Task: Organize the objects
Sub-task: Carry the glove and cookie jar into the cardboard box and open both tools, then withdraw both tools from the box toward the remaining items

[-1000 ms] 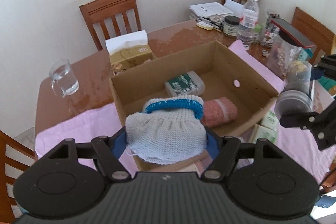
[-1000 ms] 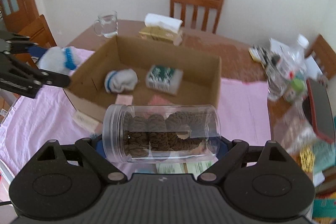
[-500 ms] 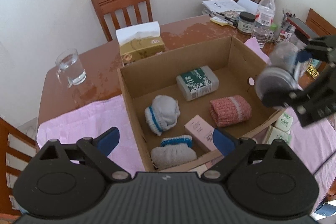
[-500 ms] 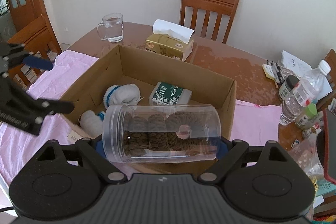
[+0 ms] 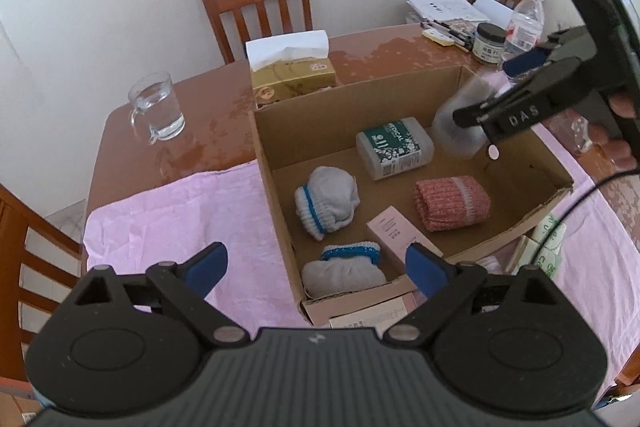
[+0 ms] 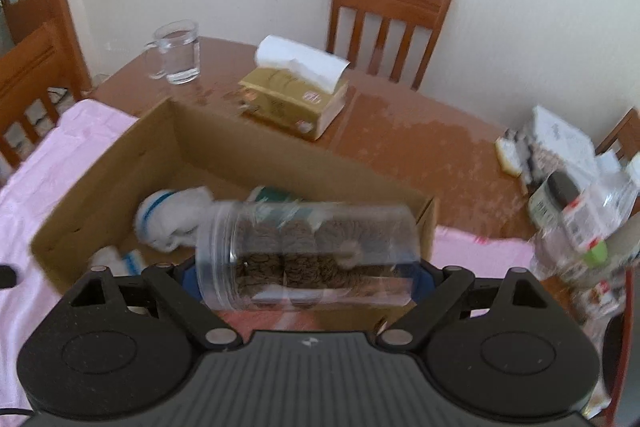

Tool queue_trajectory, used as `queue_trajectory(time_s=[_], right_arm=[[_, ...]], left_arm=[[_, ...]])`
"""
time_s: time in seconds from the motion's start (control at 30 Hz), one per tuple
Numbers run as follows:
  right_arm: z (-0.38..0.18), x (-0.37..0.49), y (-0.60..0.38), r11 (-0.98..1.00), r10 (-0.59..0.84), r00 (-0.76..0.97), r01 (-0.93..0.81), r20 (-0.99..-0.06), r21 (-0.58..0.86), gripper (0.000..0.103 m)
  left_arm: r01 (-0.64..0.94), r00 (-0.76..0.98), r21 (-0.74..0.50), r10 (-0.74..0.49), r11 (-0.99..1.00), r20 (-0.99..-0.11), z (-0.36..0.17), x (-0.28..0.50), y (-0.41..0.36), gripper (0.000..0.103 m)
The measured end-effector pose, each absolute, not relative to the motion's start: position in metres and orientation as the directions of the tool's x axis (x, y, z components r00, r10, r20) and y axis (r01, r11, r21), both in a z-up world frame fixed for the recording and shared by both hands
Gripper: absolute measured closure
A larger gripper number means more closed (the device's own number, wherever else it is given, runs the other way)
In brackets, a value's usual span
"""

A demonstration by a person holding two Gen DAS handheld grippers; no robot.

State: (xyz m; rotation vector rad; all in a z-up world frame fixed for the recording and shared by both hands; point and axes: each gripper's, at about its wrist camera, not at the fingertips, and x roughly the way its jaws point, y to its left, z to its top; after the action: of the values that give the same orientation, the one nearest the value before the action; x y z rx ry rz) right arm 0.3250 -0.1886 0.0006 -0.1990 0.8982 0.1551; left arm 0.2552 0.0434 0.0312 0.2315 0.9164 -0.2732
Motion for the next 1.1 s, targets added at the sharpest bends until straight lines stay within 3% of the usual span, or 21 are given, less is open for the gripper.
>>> queue_trajectory(time_s=[0.63, 0.9, 1.1], right_arm=[[0.009, 0.269, -0.193, 0.98, 0.021, 0.637, -0.165, -0.771, -0.109, 0.0], [-0.01, 0.194, -0.192, 0.994, 0.045, 0.655, -0.107, -0.755, -0.034, 0.0], [-0.045, 0.151, -0.18, 0.995, 0.036, 0.61, -0.097, -0.792, -0.029, 0.0]], left_arm=[[0.332, 0.575, 0.028, -0.179, 0.943, -0.798, 0.028, 0.218, 0.044, 0.007], [0.33, 0.539, -0.013, -0.2, 0.944, -0.818, 0.011, 0.186, 0.04, 0.007], [0.317, 0.528, -0.059, -0.228, 0.947, -0.818, 0.004, 0.168, 0.036, 0.007]])
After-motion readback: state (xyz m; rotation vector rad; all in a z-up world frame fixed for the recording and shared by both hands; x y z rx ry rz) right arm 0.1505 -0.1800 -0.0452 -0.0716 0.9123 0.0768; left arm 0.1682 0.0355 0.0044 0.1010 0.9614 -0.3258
